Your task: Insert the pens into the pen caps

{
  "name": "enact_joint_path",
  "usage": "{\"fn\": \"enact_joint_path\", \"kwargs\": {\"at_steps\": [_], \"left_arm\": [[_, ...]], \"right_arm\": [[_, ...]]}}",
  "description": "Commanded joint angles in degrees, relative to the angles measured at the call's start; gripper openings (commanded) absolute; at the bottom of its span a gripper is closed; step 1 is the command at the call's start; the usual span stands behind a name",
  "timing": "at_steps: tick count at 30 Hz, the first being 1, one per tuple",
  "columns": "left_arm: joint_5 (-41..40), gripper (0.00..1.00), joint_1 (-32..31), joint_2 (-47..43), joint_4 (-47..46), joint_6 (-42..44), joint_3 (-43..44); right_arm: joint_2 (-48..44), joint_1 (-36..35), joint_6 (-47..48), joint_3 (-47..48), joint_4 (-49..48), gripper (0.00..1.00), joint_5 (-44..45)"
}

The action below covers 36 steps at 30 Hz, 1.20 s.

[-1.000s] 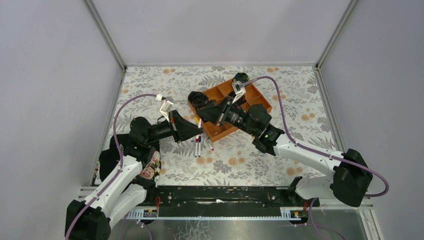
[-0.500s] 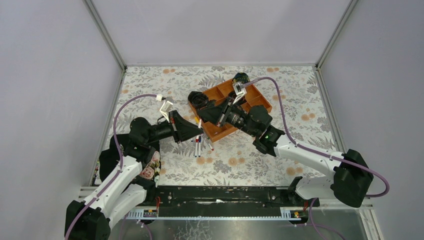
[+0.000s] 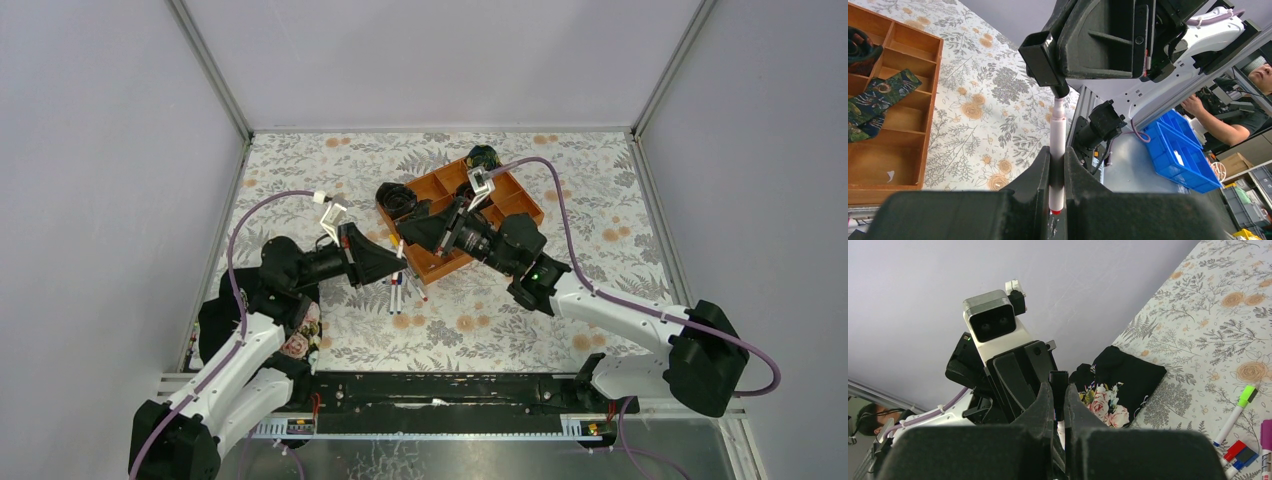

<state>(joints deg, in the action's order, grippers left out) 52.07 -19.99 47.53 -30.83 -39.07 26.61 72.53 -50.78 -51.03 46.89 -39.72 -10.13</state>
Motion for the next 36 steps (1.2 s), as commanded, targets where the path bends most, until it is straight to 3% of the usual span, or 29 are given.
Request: {"fn": "enact_joint_path", "kwargs": {"at_steps": [1, 8, 25, 36], "left_arm": [[-2.18, 0.0, -0.14, -0.57, -7.03, -2.6, -0.92], [-5.97, 0.0, -0.09, -1.44, -14.92, -9.35, -1.0], [-7.14, 0.0, -0.14, -2.7, -18.74, -13.75, 0.34], [-7.21, 0.0, -0.16, -3.14, -19.5, -14.47, 0.4]], "right_arm": [[-0.91, -1.29, 0.86, -1.01, -4.13, 0.0, -1.76], [-1.62, -3.58, 2.04, -5.17, -8.94, 0.0, -0.06], [0.93, -12.47, 6.92, -10.79, -16.48, 0.0, 7.22], [4.02, -14.52, 7.49, -9.58, -18.38, 0.0, 8.25]]}}
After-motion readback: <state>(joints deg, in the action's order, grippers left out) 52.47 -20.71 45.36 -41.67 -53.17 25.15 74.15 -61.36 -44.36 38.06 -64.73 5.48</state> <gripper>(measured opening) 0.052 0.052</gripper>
